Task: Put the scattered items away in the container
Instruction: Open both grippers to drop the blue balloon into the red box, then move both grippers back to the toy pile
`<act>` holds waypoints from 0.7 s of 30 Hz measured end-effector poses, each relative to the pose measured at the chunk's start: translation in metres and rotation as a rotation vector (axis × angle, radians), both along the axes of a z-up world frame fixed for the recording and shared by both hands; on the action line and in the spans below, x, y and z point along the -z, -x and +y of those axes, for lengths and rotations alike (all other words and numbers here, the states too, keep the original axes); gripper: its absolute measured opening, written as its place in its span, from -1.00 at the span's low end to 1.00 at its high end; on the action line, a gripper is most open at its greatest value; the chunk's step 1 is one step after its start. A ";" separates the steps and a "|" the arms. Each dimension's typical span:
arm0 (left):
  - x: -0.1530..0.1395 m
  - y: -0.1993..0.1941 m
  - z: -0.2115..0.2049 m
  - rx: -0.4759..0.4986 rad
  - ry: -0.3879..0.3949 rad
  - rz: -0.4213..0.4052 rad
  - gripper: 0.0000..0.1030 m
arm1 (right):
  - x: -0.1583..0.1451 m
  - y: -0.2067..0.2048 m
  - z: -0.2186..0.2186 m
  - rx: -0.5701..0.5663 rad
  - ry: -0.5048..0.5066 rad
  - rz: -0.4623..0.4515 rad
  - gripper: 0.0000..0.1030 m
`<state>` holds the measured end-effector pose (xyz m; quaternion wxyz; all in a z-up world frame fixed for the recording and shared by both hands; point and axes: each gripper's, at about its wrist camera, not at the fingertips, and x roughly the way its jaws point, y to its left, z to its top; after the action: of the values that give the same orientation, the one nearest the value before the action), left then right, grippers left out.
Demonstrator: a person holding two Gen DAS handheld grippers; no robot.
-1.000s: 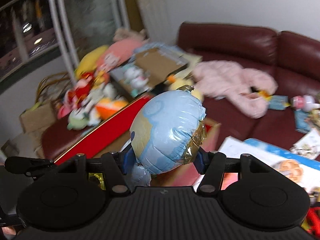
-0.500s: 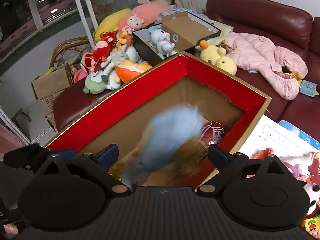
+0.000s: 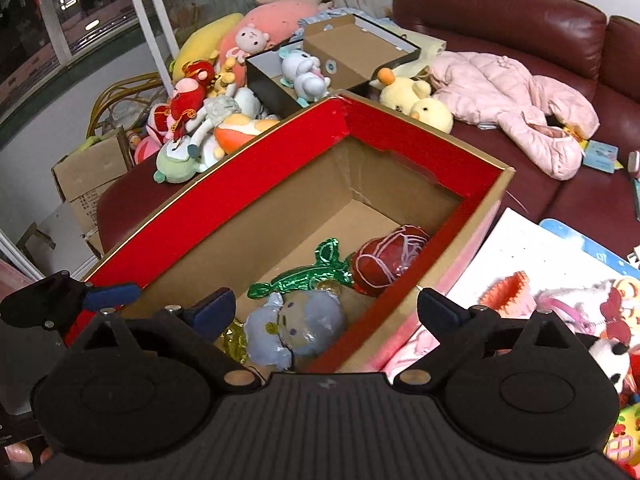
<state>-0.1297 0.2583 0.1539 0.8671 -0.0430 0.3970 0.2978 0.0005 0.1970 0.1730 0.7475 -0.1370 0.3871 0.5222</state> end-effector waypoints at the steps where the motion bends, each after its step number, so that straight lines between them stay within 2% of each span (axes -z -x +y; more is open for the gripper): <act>1: -0.001 -0.001 -0.004 0.007 -0.007 -0.004 0.84 | -0.001 -0.002 -0.004 0.004 -0.002 -0.002 0.90; 9: -0.007 -0.018 -0.030 0.071 -0.078 0.009 0.86 | -0.010 -0.025 -0.045 0.077 -0.048 -0.004 0.95; 15: -0.019 -0.030 -0.058 0.131 -0.125 0.000 0.91 | -0.006 -0.049 -0.088 0.242 -0.079 0.004 0.97; 18: -0.021 -0.039 -0.075 0.172 -0.130 -0.006 0.93 | 0.002 -0.056 -0.111 0.327 -0.047 -0.043 0.98; 21: -0.015 -0.051 -0.098 0.231 -0.137 0.003 0.94 | 0.013 -0.063 -0.129 0.349 0.026 -0.087 0.98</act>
<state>-0.0789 0.1604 0.1688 0.8959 0.0626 0.3794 0.2223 0.0635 0.0676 0.1602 0.8410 -0.1000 0.3790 0.3729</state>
